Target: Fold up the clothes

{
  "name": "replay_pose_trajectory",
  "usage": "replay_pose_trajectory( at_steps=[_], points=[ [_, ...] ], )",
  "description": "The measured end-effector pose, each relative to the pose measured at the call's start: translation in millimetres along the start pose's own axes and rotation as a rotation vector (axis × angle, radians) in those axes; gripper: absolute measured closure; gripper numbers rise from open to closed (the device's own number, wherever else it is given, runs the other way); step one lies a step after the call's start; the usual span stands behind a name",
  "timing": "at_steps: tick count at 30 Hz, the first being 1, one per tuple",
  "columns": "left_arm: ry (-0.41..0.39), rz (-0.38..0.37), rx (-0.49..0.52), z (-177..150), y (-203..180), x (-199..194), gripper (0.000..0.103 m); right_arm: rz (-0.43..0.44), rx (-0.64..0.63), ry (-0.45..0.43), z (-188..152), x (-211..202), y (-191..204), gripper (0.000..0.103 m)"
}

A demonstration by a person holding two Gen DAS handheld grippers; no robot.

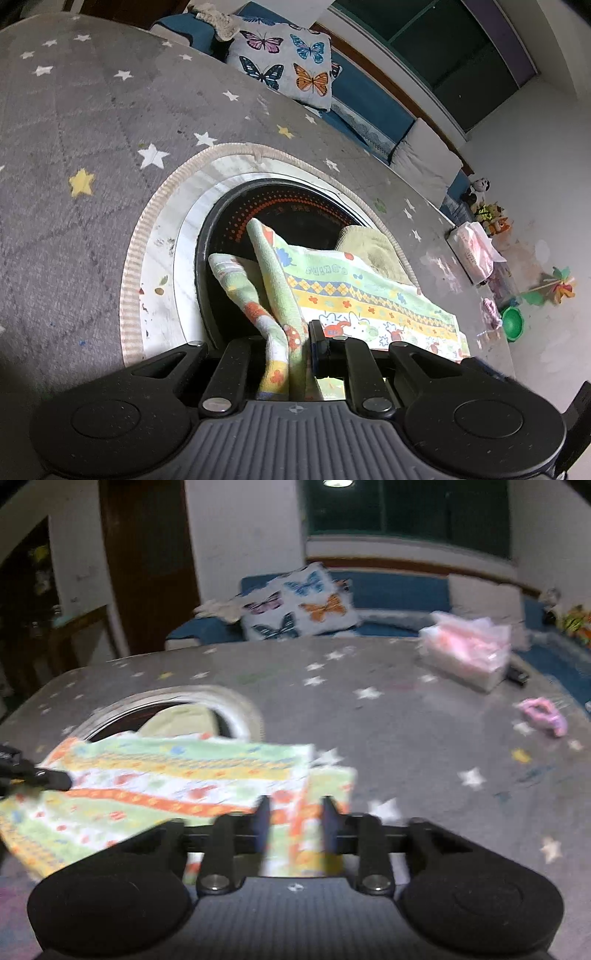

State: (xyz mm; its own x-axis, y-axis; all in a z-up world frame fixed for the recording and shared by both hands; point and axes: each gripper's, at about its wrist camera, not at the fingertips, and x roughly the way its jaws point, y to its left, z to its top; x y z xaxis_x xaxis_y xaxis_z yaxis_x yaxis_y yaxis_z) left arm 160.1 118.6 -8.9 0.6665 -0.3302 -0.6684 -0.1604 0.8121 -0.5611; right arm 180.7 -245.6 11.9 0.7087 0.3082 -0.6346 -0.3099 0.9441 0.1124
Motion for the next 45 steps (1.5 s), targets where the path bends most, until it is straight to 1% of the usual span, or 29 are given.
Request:
replay_pose_trajectory(
  at_steps=[2, 5, 10, 12, 14, 16, 19, 22, 26, 32, 37, 40, 41, 42, 45],
  points=[
    [-0.003, 0.007, 0.011, 0, -1, 0, 0.089, -0.027, 0.018, -0.011, 2, 1, -8, 0.066],
    [-0.004, 0.011, 0.016, 0, -1, 0, 0.089, -0.03, 0.058, 0.006, 4, 7, -16, 0.064],
    [-0.008, 0.022, 0.026, 2, -2, 0, 0.089, 0.028, 0.107, 0.007, 4, 15, -16, 0.065],
    [-0.01, 0.031, 0.035, 1, -4, 0, 0.089, 0.035, 0.101, 0.007, 4, 18, -10, 0.071],
    [-0.013, 0.042, 0.049, 1, -8, -1, 0.089, 0.043, 0.091, 0.009, 4, 19, -5, 0.087],
    [-0.019, 0.05, 0.068, 2, -13, -4, 0.09, 0.044, 0.079, 0.003, 4, 18, -1, 0.092],
    [-0.037, 0.048, 0.106, 5, -26, -11, 0.091, 0.039, 0.069, -0.028, 6, 7, 0, 0.095],
    [-0.052, 0.023, 0.153, 11, -46, -14, 0.092, 0.002, 0.077, -0.057, 11, -8, -15, 0.095],
    [-0.06, -0.014, 0.239, 13, -88, -7, 0.092, -0.047, 0.088, -0.095, 17, -29, -34, 0.095],
    [-0.035, -0.069, 0.341, 12, -155, 27, 0.093, -0.122, 0.104, -0.152, 26, -59, -64, 0.095],
    [-0.04, -0.119, 0.422, 11, -209, 54, 0.093, -0.218, 0.117, -0.188, 37, -77, -106, 0.095],
    [-0.025, -0.143, 0.46, 7, -234, 75, 0.092, -0.27, 0.133, -0.206, 41, -84, -130, 0.095],
    [-0.013, -0.145, 0.477, 5, -240, 82, 0.092, -0.283, 0.139, -0.207, 40, -85, -136, 0.095],
    [-0.001, -0.137, 0.495, 2, -245, 89, 0.088, -0.306, 0.15, -0.2, 39, -84, -146, 0.095],
    [0.037, -0.09, 0.541, -9, -251, 111, 0.086, -0.354, 0.191, -0.134, 30, -73, -171, 0.092]
  ],
)
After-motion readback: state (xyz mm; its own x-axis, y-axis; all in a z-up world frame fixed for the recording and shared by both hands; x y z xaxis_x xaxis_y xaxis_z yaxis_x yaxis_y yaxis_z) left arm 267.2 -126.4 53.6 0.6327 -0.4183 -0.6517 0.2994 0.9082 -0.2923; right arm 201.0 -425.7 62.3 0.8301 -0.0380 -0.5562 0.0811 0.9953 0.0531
